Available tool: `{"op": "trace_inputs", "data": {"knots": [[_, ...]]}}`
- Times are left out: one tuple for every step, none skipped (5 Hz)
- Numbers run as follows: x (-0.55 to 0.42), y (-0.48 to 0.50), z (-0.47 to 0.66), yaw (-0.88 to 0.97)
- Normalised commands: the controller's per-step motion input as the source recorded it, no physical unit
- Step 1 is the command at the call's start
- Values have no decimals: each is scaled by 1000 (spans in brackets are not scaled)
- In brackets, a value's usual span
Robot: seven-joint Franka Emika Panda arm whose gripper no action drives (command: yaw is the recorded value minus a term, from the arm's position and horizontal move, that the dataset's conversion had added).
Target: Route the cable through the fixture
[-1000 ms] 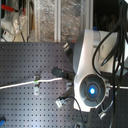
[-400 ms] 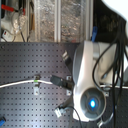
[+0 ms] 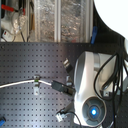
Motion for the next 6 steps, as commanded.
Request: {"op": "trace_inputs", "data": {"knots": [[-364, 60, 364, -403], [-426, 46, 401, -411], [-270, 32, 367, -69], [-249, 58, 382, 37], [-288, 75, 219, 171], [-356, 160, 1, 126]]}}
